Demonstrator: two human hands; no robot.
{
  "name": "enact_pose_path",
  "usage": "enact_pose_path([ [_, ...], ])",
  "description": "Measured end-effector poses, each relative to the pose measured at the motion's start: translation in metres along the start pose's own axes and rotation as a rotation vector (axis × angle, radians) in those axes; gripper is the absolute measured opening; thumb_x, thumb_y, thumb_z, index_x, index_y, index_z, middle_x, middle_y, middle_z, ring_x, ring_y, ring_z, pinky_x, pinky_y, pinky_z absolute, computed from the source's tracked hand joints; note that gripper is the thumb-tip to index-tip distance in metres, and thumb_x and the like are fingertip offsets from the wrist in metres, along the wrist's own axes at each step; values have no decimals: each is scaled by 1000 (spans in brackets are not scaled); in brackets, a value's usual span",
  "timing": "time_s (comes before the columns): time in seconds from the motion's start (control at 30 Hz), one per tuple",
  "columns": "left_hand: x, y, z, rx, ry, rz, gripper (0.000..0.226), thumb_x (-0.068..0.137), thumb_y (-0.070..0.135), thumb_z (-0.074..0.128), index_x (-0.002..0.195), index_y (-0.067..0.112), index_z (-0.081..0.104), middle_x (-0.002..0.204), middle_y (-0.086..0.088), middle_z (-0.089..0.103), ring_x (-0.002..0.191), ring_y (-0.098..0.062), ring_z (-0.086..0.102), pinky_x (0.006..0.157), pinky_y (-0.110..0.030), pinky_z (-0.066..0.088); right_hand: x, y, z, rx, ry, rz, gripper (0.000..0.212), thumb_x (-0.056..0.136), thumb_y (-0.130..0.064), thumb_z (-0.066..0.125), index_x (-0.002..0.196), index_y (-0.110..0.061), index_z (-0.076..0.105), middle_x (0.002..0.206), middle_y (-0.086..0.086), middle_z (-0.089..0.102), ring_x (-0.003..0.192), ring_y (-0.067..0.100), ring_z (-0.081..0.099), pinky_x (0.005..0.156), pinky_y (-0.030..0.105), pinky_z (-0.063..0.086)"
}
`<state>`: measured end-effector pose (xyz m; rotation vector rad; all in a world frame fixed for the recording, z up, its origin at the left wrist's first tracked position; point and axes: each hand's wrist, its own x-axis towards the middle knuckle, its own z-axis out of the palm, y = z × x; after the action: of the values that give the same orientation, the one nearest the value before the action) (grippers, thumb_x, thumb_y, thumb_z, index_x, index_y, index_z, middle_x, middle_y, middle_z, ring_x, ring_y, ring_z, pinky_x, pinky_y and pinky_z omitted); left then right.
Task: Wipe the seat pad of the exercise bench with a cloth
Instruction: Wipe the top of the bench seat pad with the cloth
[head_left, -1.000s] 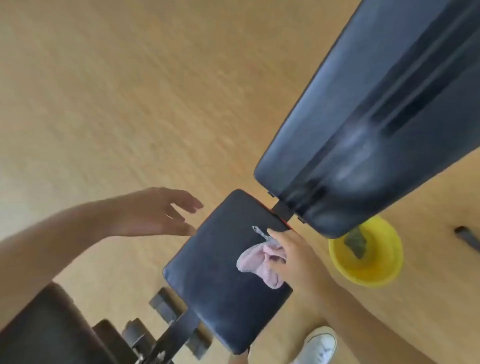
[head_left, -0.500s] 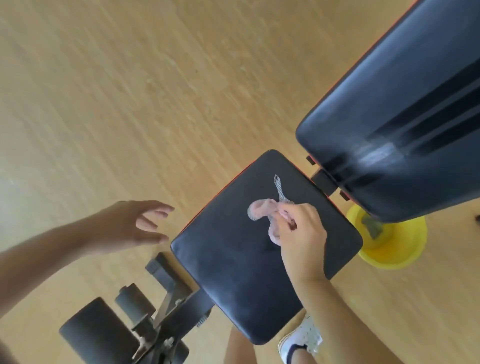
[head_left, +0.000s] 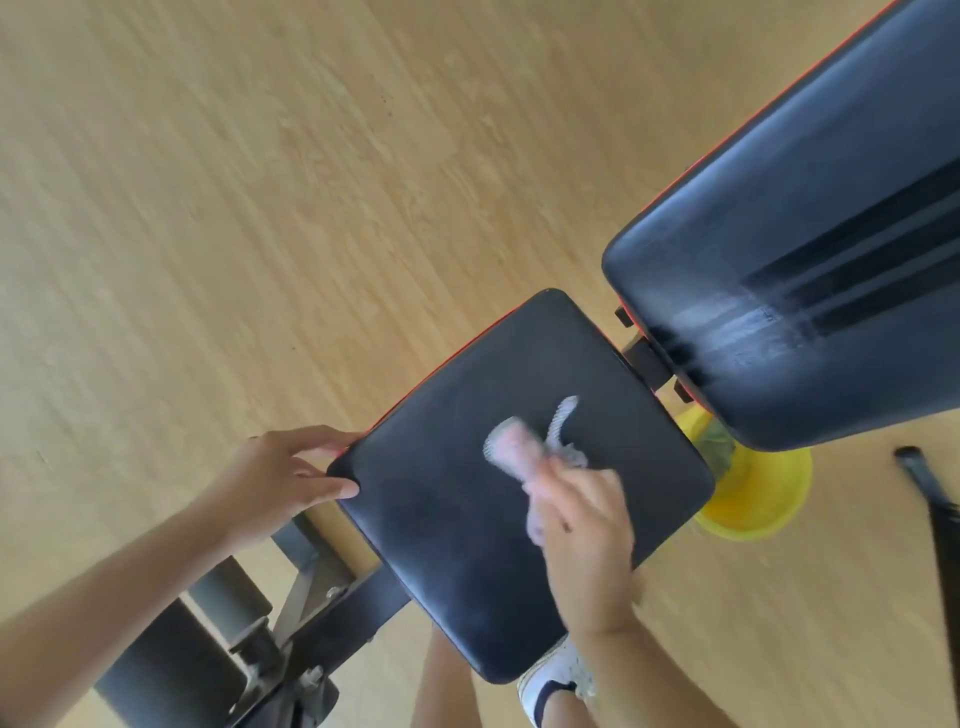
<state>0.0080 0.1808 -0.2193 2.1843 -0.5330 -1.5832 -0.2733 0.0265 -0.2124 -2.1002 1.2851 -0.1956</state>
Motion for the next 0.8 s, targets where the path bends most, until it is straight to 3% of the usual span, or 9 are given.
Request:
enact_pose_path([
  [0.13,-6,4,2,23,36,-15,47,78,27,89,110,58,76,106,22,81,81,-2,79,79,-27,52,-11,0,-12,-293,-532,-845,8,88,-12,78,90,-20,77,74,-3,66,63,15,51,60,17,49],
  [0.2,-7,5,5,35,49,-17,46,79,27,87,114,55,76,111,17,80,82,-2,79,80,-27,52,49,13,-38,-274,-415,-527,10,78,-20,84,80,-14,76,61,7,50,55,19,36,47,21,38],
  [0.3,-7,8,6,-11,46,-39,47,80,20,88,115,49,78,117,14,79,83,-6,81,86,-28,52,70,22,-35,-19,156,203,16,83,1,69,68,8,67,68,13,48,67,32,48,59,26,40],
  [0.37,-8,10,6,-22,34,-48,48,80,16,88,117,46,79,119,14,78,83,-6,82,85,-25,52,15,-5,-3,13,30,132,27,90,1,63,63,3,64,64,0,45,68,32,48,68,42,46],
  [0.43,-9,10,6,-24,41,-55,49,81,13,89,117,44,79,119,13,78,80,-6,82,82,-23,52,-43,-29,17,-47,-367,-426,28,99,-7,56,77,-7,72,65,-3,46,68,25,46,67,43,47],
  [0.5,-9,11,7,-28,49,-54,49,82,13,88,118,44,78,119,13,78,78,-8,83,81,-24,53,-34,-15,3,-215,-454,-831,24,99,-1,57,90,-11,76,73,1,57,70,23,52,66,34,50],
  [0.67,-15,11,11,-51,80,-47,53,84,12,85,96,63,74,115,19,78,78,-12,83,88,-30,55,63,27,-54,25,333,160,24,84,3,70,69,-15,74,68,-11,51,68,18,60,64,21,39],
  [0.73,-14,13,13,-57,80,-48,56,83,12,86,90,66,74,114,19,77,77,-11,83,86,-28,55,25,22,-22,-8,205,221,27,92,-2,68,65,-4,69,64,1,48,66,31,54,68,31,41],
  [0.8,-12,13,10,-43,82,-46,58,82,13,87,86,70,73,108,22,80,77,-9,83,82,-24,53,-39,1,12,13,-238,-224,44,103,-22,60,61,-9,61,57,6,44,60,25,45,60,36,41],
])
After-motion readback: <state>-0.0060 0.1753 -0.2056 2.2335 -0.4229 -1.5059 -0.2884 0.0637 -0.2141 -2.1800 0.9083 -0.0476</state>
